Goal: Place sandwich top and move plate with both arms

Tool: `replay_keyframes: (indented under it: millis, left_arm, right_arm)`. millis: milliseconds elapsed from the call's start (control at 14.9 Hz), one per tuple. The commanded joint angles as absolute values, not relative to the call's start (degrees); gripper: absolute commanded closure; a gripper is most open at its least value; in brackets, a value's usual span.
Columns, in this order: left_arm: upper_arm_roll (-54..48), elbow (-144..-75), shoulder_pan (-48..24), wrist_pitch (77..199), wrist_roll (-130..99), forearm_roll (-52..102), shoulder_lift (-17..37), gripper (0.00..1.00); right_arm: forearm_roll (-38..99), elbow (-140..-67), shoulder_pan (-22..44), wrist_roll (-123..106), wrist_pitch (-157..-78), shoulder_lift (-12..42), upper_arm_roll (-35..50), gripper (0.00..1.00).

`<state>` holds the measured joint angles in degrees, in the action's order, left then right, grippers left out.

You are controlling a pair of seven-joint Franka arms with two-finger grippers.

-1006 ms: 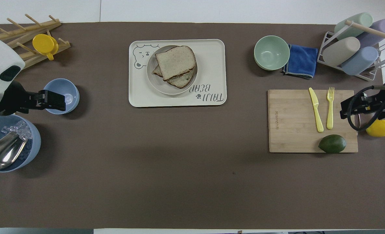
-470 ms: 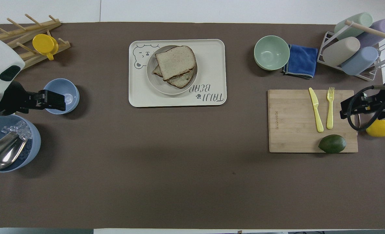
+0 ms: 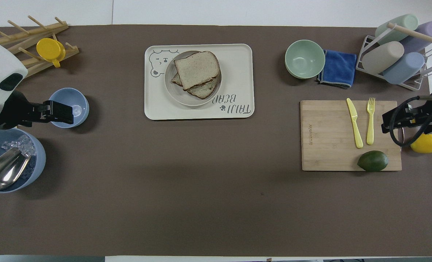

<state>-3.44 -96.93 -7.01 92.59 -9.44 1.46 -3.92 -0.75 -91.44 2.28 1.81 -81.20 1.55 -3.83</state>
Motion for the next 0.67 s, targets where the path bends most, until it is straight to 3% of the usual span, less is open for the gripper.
replay_keyframes:
  millis: [0,604]
  left_arm:
    - [-3.25,-96.33,-7.03,92.72,-9.67,1.32,-3.96,0.00]
    - [-3.25,-96.33,-6.94,92.72,-9.76,1.32,-3.96,0.00]
  right_arm:
    - [0.53,-92.55,1.58,0.70,-81.91,0.53,-3.60,0.00]
    - [0.53,-92.55,0.88,0.79,-82.00,0.53,-3.69,0.00]
